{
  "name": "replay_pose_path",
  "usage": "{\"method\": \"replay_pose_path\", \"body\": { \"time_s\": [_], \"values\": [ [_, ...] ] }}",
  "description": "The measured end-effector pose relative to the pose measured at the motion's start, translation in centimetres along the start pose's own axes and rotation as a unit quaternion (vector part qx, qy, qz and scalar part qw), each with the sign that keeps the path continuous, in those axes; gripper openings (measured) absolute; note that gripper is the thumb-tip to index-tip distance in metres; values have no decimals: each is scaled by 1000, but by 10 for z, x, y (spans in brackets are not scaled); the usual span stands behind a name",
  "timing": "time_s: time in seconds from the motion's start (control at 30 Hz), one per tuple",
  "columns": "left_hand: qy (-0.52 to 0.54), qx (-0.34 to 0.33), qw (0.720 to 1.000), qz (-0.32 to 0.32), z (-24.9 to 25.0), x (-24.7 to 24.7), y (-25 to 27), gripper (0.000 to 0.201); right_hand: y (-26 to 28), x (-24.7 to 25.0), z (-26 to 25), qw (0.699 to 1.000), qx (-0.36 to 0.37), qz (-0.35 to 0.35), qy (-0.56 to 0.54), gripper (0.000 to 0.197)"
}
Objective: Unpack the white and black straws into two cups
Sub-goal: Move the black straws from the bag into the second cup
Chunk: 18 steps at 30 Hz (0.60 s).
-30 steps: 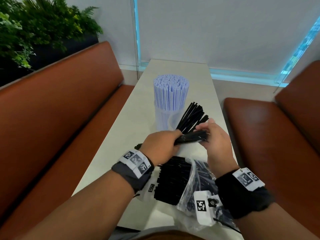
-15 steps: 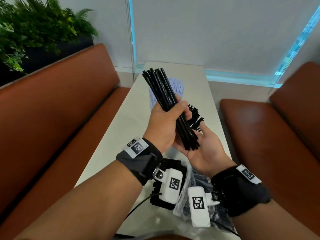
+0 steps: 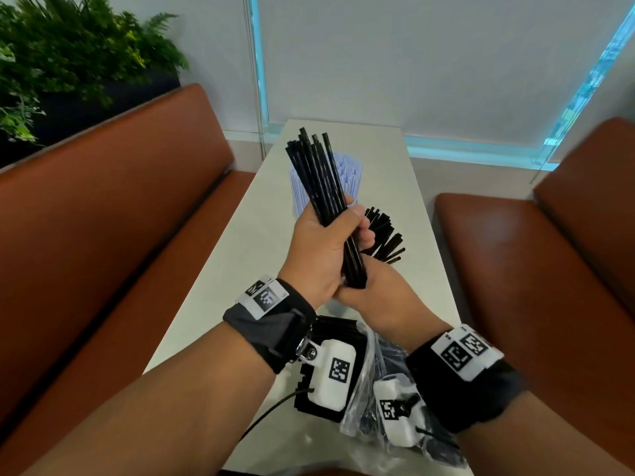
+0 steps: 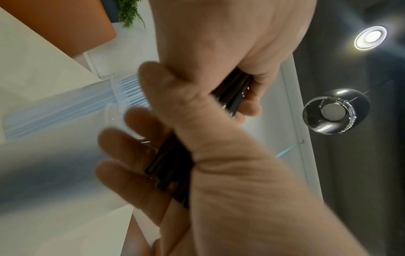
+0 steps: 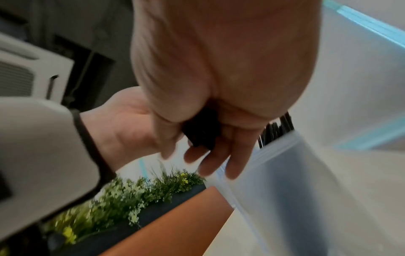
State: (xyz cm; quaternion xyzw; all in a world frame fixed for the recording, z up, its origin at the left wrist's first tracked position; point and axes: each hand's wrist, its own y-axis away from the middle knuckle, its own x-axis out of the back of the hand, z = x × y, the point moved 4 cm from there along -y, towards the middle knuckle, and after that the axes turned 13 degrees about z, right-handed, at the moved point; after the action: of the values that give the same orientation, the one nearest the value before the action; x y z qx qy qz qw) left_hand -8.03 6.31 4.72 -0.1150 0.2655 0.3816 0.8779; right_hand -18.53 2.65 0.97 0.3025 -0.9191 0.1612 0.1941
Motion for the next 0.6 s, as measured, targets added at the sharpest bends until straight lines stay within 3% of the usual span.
{"method": "replay_pose_path", "body": {
  "time_s": [0.1,0.27,0.4,0.53,0.6],
  "values": [
    [7,-9,1000,0,10,1,-7,14,-7,2,10,996,-19,57,68,34],
    [-19,-24,999,-44,24,-8,-12,5,-12,1,17,988,-28,89,120,31],
    [-40,-122,992,-8,50,-17,-27,12,-23,9,22,976,12,127,177,26],
    [-41,-249,965,71,75,-15,-54,11,-24,8,44,960,-5,61,273,44],
    [-95,-269,954,87,60,-16,-61,9,-27,2,51,945,9,25,325,33]
  ]
}}
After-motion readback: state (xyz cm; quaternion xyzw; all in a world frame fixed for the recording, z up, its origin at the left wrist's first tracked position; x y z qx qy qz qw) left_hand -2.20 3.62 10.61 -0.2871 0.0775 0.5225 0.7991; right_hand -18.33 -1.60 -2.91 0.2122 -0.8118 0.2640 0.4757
